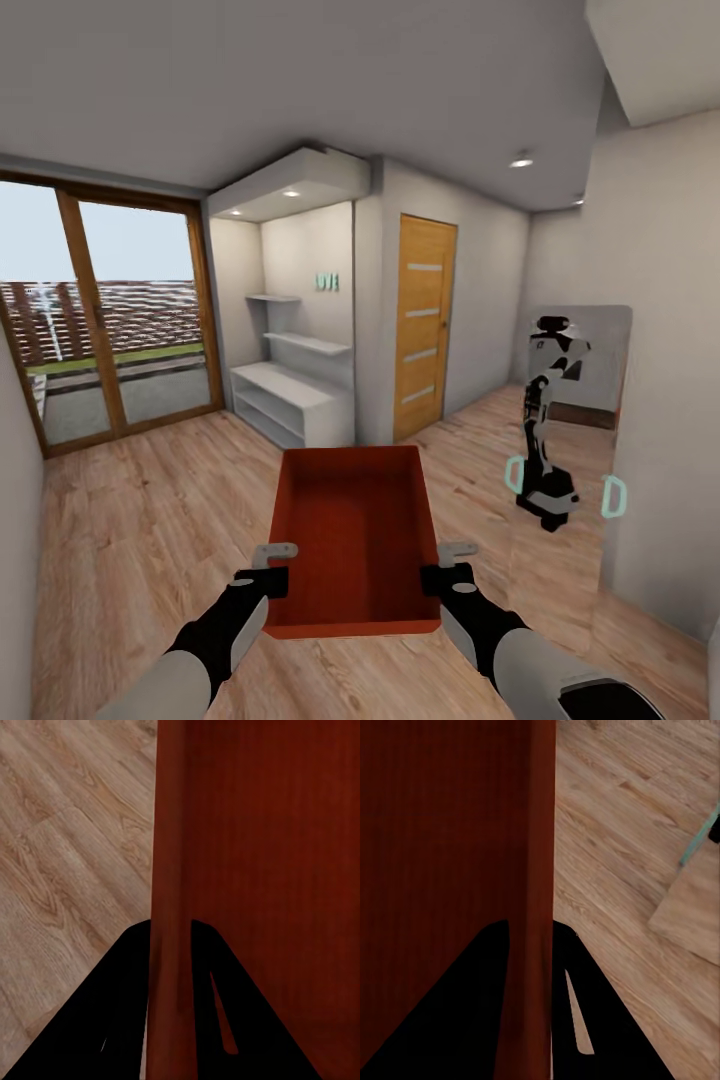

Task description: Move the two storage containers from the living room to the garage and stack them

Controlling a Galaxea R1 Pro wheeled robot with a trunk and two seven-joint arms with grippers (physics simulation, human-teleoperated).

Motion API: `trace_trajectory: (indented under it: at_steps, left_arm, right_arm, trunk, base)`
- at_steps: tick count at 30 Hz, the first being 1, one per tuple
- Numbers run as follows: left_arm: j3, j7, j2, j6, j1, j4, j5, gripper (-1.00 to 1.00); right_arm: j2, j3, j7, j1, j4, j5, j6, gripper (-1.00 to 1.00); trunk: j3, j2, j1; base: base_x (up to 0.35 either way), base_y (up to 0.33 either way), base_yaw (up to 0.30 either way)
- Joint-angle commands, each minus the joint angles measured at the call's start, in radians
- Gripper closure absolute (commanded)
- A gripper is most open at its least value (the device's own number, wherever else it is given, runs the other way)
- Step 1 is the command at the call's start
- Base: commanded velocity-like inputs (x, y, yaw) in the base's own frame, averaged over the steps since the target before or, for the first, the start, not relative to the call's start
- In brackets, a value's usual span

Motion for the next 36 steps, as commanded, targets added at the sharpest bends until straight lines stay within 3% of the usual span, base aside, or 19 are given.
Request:
trace_trajectory:
  at_steps: [1, 36]
  left_arm:
    - [0.031, 0.029, 0.008, 0.008, 0.000, 0.000, -0.004, 1.00]
    - [0.031, 0.029, 0.009, 0.008, 0.000, 0.000, -0.003, 1.00]
  right_arm:
    - [0.000, -0.023, -0.006, -0.001, -0.003, 0.010, -0.016, 1.00]
    - [0.000, -0.025, -0.006, -0.001, -0.003, 0.010, -0.016, 1.00]
  trunk:
    - [0.000, -0.001, 0.001]
    - [0.000, -0.001, 0.001]
  base:
    - [0.324, 0.000, 0.000]
    - [0.324, 0.000, 0.000]
